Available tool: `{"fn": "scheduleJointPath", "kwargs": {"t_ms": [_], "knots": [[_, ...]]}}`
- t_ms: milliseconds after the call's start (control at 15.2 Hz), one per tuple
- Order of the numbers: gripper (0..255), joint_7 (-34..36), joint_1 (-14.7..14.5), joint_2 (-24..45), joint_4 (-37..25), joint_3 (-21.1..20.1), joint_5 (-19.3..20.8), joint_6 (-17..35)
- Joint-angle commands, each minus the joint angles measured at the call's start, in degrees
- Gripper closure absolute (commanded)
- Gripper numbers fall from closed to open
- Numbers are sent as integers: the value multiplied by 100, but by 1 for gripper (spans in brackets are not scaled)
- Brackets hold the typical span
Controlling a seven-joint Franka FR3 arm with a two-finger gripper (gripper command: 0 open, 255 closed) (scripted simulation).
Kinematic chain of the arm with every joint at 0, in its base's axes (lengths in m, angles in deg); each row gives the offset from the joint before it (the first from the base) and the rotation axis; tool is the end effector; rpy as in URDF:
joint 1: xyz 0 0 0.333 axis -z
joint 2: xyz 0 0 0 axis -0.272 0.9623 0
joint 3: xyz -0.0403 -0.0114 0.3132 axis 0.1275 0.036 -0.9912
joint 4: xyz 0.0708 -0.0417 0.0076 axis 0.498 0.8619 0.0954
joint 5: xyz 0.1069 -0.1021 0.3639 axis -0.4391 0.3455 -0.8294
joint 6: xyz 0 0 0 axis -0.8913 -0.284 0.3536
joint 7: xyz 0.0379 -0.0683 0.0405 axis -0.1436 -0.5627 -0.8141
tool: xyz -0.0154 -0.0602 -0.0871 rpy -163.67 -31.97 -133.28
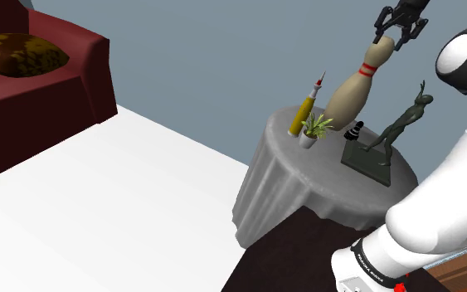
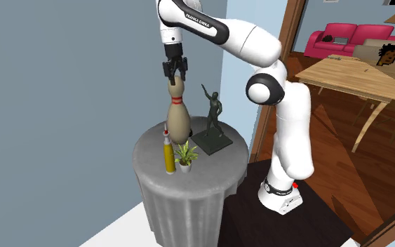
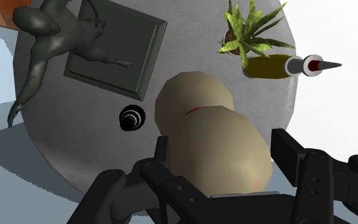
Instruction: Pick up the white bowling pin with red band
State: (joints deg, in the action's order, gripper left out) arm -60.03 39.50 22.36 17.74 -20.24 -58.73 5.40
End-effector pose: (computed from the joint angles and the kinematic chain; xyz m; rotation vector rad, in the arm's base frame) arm 0.4166 -0.3772 0.7100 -2.7915 1.2148 0.1608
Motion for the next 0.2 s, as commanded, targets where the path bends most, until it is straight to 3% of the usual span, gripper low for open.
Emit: {"fn": "scheduleJointPath", "kwargs": {"t_ms": [0, 132], "knots": [[255, -16, 116, 208, -502, 14, -121, -291], [255, -17, 131, 228, -546, 11, -131, -316]]}}
